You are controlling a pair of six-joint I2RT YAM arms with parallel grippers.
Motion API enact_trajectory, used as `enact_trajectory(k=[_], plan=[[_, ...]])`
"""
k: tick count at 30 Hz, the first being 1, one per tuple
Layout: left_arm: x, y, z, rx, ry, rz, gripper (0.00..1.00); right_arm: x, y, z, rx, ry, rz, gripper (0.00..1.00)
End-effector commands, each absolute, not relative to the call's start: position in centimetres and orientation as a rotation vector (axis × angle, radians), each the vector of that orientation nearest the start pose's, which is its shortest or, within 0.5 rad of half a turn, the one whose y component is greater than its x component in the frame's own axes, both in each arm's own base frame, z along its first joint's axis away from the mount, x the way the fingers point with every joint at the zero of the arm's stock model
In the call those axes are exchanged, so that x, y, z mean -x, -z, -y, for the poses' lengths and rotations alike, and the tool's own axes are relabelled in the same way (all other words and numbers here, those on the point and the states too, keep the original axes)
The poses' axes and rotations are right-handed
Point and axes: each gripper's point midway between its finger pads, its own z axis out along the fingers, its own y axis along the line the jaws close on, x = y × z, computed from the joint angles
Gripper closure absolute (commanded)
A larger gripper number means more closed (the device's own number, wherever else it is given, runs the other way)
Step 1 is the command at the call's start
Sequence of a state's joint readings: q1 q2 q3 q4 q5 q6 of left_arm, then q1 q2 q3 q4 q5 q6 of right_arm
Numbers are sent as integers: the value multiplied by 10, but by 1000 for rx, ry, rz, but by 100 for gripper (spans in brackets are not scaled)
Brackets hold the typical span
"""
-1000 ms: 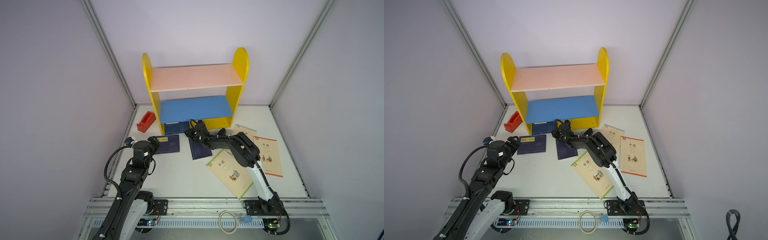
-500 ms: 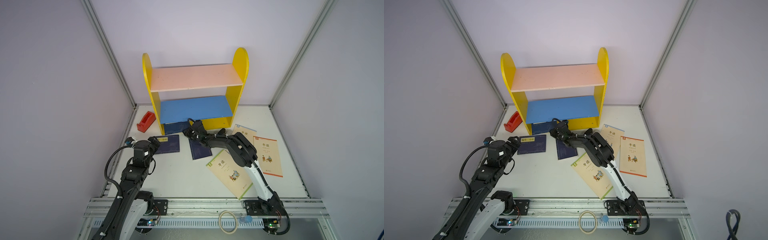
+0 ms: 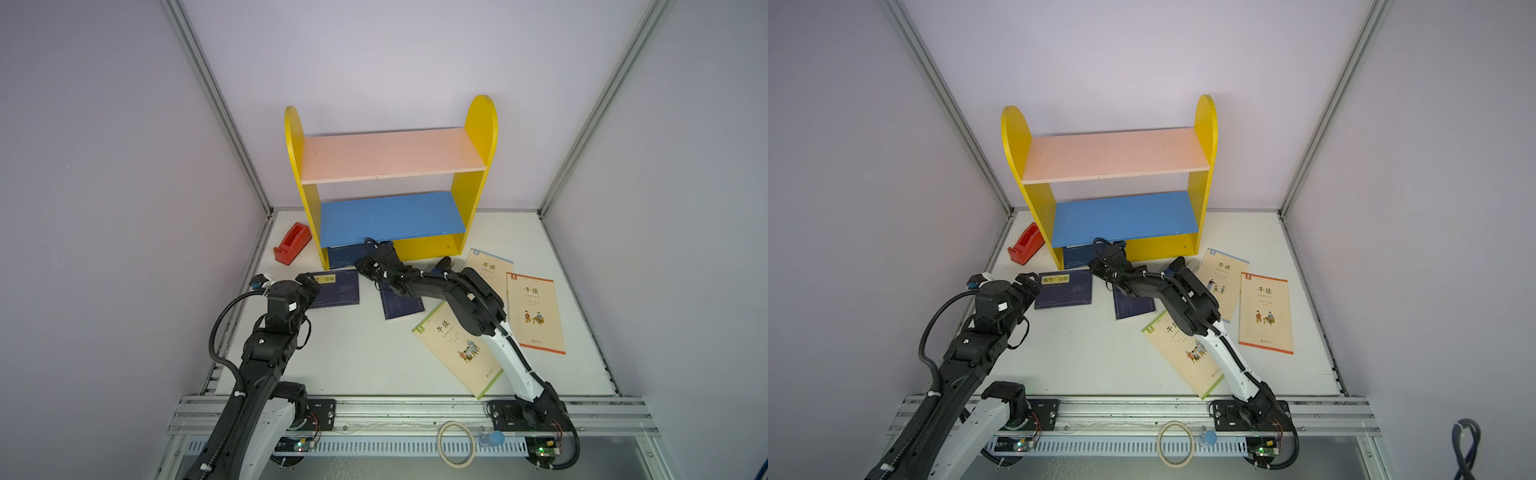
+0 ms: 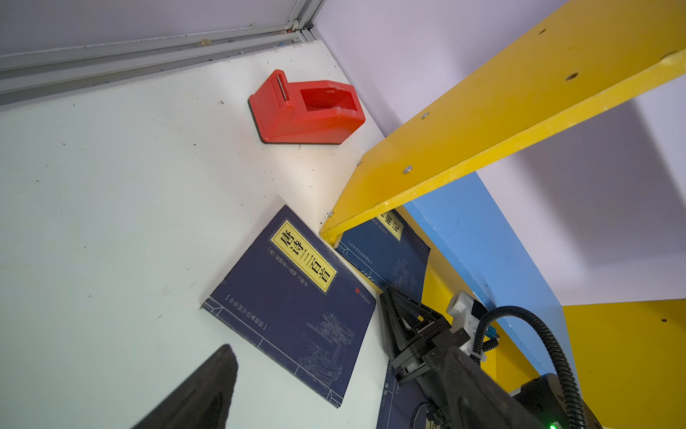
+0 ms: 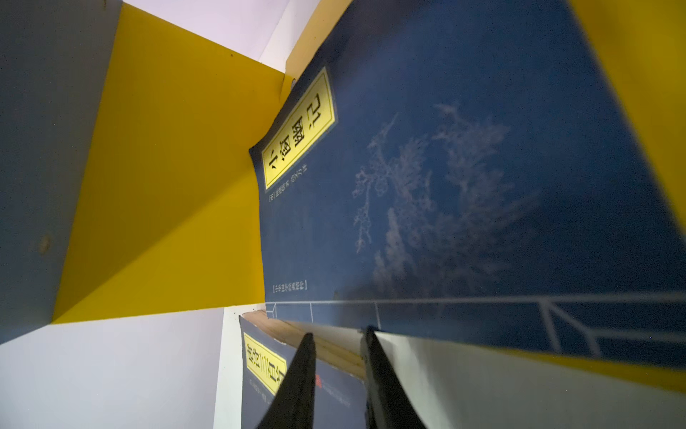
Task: Stacking books/files
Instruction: Place the book on the bookshelf.
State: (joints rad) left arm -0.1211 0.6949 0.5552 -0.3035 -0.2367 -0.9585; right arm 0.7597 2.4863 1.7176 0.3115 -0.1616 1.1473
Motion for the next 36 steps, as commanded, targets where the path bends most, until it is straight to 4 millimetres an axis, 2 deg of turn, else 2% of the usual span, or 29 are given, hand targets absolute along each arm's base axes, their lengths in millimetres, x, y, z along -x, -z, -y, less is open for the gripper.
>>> enact_trajectory(k=[1,9,12,15,18,22,26,32,36], plan=[[-290,-209,-5,956,462,-1778,10,-470,-39,-480,-353,-1272,-2267,75],[-289,-209,-5,958,463,-1778,10,-473,-36,-490,-338,-1286,-2280,75],[-289,-210,-5,956,464,-1775,10,-469,-42,-486,-309,-1269,-2282,75],[-289,-209,-5,957,465,-1776,10,-465,-57,-472,-277,-1232,-2250,71],[-289,-210,-5,956,467,-1776,10,-466,-71,-450,-285,-1233,-2187,67],[-288,-210,-5,957,471,-1775,10,-477,-70,-412,-354,-1255,-2131,66],[-288,-211,-5,957,473,-1772,10,-484,-68,-390,-375,-1214,-2122,65],[-289,-209,-6,960,472,-1774,10,-491,-65,-383,-392,-1218,-2115,65],[-289,-208,-5,962,472,-1779,10,-496,-65,-390,-387,-1239,-2110,66]])
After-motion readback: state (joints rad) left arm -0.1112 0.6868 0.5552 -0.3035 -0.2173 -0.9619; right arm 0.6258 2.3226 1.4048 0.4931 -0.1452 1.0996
